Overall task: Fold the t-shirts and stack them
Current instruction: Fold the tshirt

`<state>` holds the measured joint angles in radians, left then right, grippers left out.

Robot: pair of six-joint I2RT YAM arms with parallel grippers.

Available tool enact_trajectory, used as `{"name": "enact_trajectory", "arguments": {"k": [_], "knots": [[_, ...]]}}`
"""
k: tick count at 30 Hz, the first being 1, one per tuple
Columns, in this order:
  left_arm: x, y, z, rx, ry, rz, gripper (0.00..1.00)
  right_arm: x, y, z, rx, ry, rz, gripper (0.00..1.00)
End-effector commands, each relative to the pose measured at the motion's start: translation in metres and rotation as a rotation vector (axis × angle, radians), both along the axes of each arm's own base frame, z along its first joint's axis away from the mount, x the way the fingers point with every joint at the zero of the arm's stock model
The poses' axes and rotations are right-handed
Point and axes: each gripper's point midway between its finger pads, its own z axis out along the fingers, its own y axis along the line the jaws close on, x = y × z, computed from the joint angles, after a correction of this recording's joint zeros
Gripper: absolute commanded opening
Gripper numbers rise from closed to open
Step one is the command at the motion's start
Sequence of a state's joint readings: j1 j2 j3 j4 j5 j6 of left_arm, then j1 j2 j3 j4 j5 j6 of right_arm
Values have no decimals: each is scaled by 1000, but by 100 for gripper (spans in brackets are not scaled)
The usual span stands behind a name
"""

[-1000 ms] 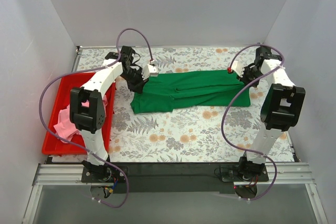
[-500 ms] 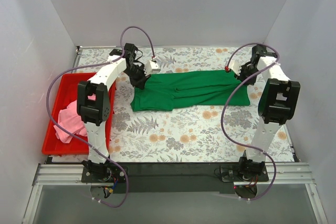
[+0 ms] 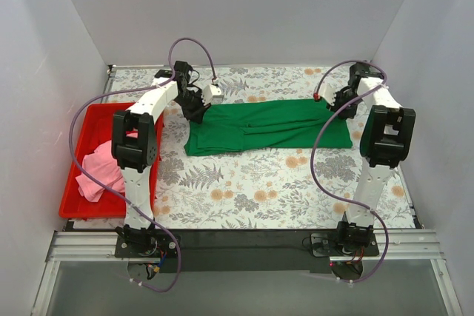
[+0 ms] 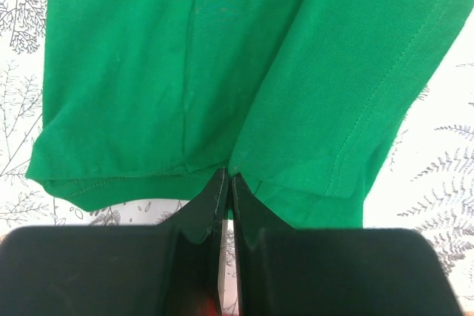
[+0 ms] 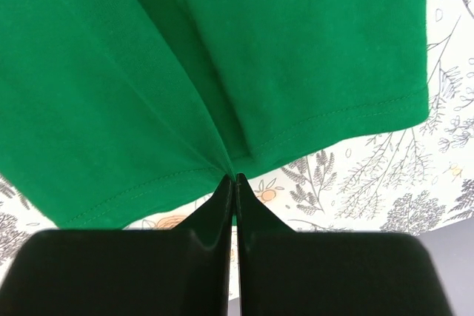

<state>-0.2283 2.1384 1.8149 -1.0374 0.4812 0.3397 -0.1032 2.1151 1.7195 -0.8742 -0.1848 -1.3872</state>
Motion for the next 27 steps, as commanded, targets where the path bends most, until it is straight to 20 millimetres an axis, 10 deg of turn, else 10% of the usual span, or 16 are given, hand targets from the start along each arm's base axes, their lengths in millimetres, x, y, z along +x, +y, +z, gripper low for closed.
{"name": "enact_trajectory", "arguments": {"k": [1, 5, 14, 17, 27], "knots": [[18, 0, 9, -12, -64, 7, 0, 14, 2, 12, -6, -36, -5, 1], [26, -2, 8, -20, -78, 40, 1, 13, 4, 9, -5, -26, -9, 1], [10, 15, 49, -127, 34, 285, 45, -2, -1, 50, 101, -44, -214, 54], [-14, 16, 70, -222, 116, 410, 51, -33, -1, 53, 209, 48, -354, 55], [-68, 22, 32, -234, 320, 668, 55, -79, -13, 31, 476, 333, -776, 57]]}}
